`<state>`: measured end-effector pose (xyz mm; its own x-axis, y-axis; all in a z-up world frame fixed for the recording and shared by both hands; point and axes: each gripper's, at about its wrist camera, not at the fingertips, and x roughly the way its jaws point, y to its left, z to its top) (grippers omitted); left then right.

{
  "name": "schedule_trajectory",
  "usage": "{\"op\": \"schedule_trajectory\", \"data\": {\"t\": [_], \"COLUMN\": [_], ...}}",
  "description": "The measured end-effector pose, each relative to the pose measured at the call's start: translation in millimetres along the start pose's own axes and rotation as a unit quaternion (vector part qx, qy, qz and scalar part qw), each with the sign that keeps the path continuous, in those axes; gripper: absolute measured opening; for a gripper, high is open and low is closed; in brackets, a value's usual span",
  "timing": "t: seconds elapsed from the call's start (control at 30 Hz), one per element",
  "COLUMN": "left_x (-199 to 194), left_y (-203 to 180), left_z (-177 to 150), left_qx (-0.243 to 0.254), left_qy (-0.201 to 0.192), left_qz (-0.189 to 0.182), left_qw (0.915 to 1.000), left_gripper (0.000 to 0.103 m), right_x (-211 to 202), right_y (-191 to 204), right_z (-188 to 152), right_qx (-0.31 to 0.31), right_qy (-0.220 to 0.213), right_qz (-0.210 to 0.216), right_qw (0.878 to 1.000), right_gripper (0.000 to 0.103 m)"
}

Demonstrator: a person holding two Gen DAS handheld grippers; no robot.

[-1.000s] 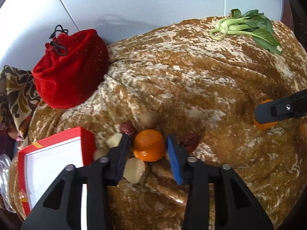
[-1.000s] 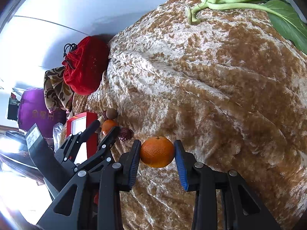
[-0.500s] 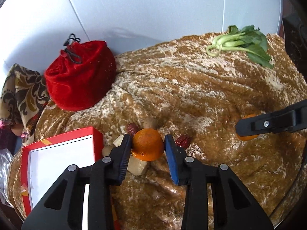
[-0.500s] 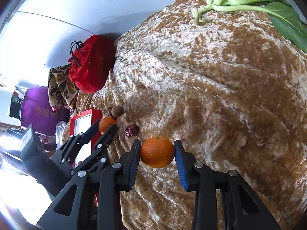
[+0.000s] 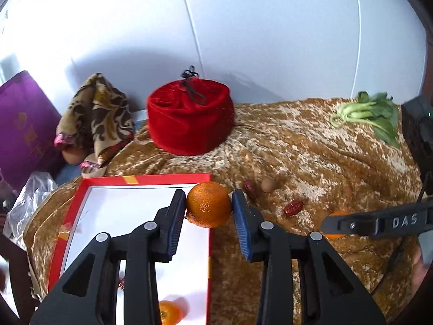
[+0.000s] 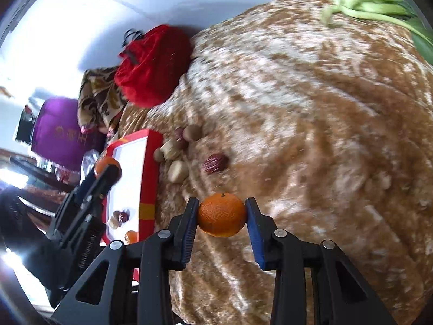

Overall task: Organize fruits
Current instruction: 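Carry both mandarins into the tray and open both tools to release them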

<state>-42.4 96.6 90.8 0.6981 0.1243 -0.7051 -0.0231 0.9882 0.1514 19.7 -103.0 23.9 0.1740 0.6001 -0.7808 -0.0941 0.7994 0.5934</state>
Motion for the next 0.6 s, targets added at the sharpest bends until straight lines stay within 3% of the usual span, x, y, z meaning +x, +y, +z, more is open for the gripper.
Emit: {"op": "schedule_trajectory", "data": {"t": [0.33, 0.6], "left_x": [-16.9, -18.4], "left_y": [30.2, 29.6], "left_z": [-5.5, -5.9], "left_qx": [-0.032, -0.026], "left_qy": [-0.033, -0.031], "left_qz": [0.041, 0.037], "left_qw": [0.9981, 0.9985], "left_gripper": [0.034, 0.034], "right_x": [21.9, 32.1], "right_y": [36.0, 49.5], "right_z": [-12.3, -19.6], "right_qx": [-0.048, -0.066], "right_qy": [0.011, 0.017], "right_qz": [0.013, 0.011], "right_qw": [0.999, 0.998], "right_gripper": [0.036, 0.036]}}
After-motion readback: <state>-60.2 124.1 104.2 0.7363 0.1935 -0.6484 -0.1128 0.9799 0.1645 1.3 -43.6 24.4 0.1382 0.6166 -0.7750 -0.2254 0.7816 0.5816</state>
